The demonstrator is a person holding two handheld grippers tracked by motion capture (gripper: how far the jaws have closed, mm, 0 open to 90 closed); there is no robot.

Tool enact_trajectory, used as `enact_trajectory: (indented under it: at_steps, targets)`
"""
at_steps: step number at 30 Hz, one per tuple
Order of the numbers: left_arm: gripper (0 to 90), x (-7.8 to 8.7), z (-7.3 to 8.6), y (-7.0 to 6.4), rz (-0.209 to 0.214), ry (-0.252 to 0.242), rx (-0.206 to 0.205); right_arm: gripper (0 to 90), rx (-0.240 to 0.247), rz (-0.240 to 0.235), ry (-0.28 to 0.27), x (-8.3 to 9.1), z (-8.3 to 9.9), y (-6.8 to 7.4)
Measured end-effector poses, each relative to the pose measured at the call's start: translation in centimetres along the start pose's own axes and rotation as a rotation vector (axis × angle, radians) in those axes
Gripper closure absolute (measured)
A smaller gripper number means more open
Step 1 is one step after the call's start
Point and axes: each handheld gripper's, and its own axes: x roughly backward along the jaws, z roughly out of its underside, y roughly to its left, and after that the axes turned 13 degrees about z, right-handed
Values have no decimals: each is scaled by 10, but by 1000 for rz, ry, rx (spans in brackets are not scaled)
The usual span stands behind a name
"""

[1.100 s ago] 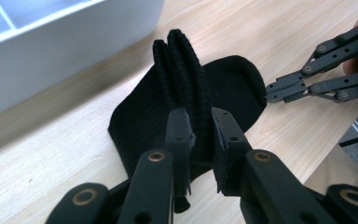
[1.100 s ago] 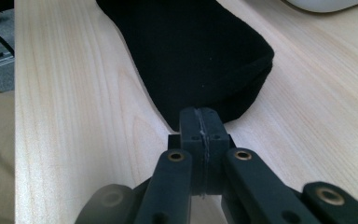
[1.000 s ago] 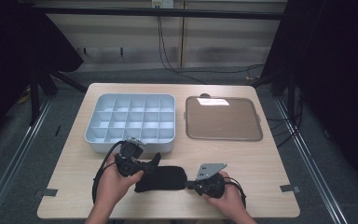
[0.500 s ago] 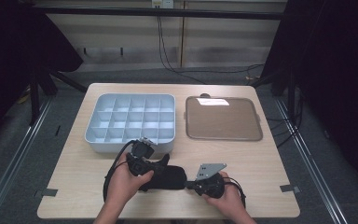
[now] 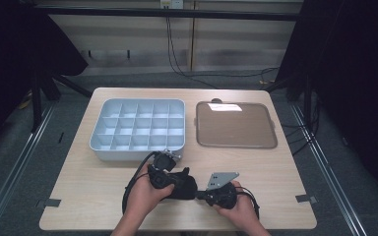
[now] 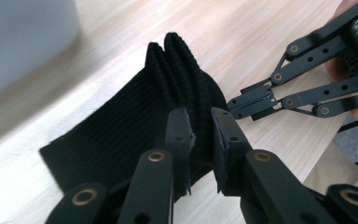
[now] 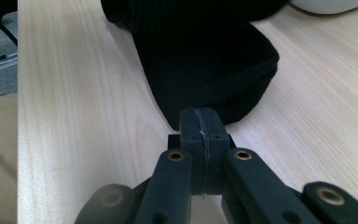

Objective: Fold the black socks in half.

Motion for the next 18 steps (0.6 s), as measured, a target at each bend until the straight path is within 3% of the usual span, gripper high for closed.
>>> enact_trajectory:
  at_steps: [8, 18]
  targets:
    - [766, -17, 3, 1, 9, 22, -2, 900, -2, -2, 1, 0, 0, 0]
    - [726, -20, 5, 1, 29, 26, 4, 900, -2, -3, -1, 0, 0, -1]
